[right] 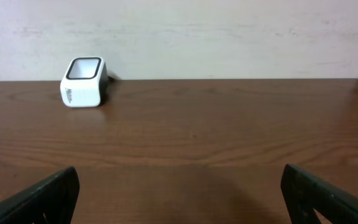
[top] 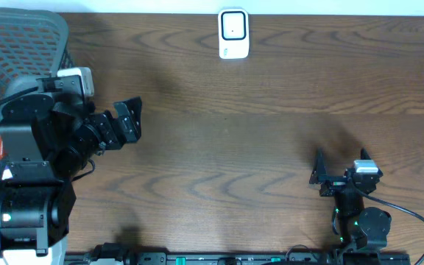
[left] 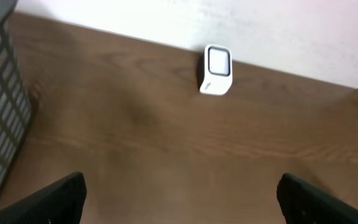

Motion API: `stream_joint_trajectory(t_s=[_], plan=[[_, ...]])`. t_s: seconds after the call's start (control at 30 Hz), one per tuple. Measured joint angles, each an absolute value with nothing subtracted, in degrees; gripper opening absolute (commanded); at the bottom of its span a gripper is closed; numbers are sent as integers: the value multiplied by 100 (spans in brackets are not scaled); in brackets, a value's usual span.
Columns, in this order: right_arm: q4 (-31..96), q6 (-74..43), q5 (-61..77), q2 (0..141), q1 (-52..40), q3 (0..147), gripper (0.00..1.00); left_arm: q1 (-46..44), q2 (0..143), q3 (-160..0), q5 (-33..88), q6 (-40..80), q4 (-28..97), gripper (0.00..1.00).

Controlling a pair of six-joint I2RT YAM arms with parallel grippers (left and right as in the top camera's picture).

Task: Scan the item barcode
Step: 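Swing the left gripper over the grey basket and lower into it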

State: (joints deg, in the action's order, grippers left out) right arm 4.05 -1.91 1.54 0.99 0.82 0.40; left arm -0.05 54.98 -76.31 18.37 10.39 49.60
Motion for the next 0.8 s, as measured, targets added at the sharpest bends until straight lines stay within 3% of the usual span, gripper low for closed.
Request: stream_joint_trajectory(t_s=[0.23,0.57,0.8], plan=[[405,-191,154,99,82,40,99,-5,5610,-7728,1761,1050,5175,98],[405,-191,154,99,82,40,99,45,6458,-9139,963,1308,6110,98],[405,-191,154,99,82,40,99,749,6702,-9155,729,1660,5647,98]])
